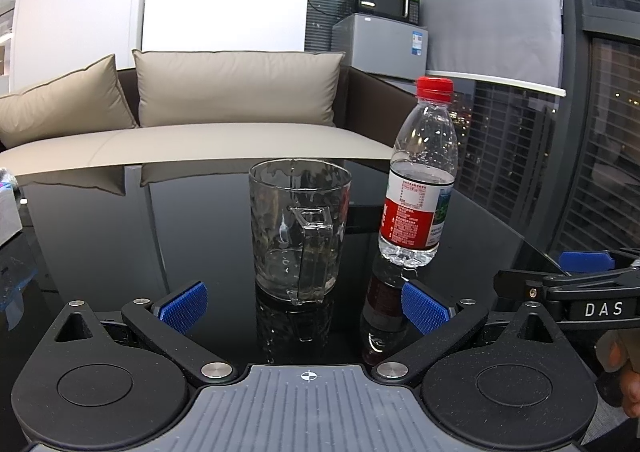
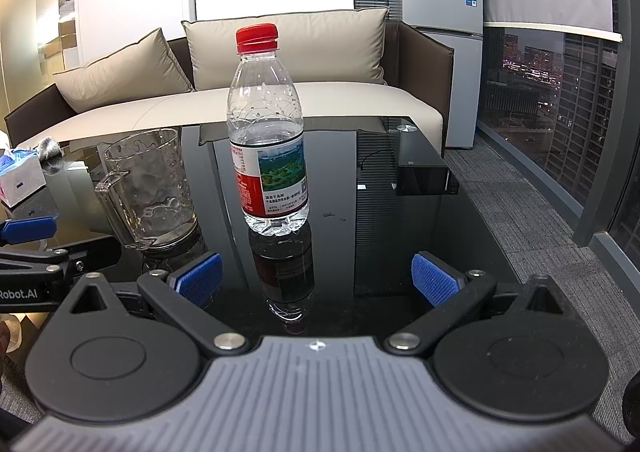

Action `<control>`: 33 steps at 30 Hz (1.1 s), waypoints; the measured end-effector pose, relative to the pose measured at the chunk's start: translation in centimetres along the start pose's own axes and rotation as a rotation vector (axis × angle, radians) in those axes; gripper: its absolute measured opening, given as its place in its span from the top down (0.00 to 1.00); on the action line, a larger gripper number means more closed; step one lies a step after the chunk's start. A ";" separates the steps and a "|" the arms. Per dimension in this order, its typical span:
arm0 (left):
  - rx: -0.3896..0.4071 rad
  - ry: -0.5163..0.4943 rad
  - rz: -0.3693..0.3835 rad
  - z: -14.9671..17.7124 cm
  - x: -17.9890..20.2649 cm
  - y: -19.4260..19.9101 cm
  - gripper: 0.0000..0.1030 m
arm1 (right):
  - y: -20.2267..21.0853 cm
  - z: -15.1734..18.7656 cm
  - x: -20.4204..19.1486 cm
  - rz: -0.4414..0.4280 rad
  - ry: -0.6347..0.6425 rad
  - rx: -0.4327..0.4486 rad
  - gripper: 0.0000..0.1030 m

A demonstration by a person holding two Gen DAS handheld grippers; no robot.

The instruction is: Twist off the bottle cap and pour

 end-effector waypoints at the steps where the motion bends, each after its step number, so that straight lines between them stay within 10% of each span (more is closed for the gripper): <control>1: 0.000 0.000 0.000 0.0 0.0 0.0 0.01 | 0.0 0.0 0.0 0.000 0.000 0.001 0.00; 33: -0.037 -0.082 0.193 -0.3 4.6 -0.2 0.01 | -0.4 -2.2 6.3 0.072 -0.073 0.033 0.00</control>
Point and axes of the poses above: each gripper's, at about its wrist camera, not at the fingertips, and y roughly against the way its jaws point, x to its right, z to its underside, the point moved 2 cm from there along -y, roughly the way its jaws point, and after that the axes turned 3 degrees about y, right-handed, at the moved point
